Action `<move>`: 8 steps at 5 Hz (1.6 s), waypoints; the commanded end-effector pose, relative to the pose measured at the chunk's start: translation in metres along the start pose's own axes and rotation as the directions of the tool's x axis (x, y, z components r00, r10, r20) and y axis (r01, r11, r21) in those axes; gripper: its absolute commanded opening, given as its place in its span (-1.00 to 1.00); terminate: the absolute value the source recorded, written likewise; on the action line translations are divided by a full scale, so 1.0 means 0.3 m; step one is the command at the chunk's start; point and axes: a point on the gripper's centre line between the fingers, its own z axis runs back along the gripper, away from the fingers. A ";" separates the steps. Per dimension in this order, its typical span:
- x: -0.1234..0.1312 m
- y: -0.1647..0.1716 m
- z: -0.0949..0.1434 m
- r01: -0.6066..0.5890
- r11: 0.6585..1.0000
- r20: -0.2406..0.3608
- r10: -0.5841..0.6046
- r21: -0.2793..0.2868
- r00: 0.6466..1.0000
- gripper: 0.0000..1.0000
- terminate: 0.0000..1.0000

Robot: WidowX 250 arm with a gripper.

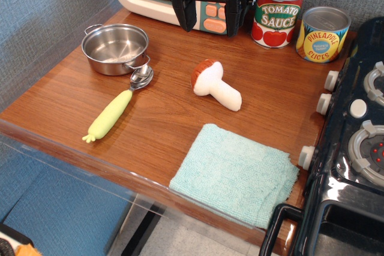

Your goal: Place the silver pot on the blue rag.

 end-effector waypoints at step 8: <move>0.101 0.407 -0.229 -0.324 0.938 0.047 0.321 0.123 0.946 1.00 -1.00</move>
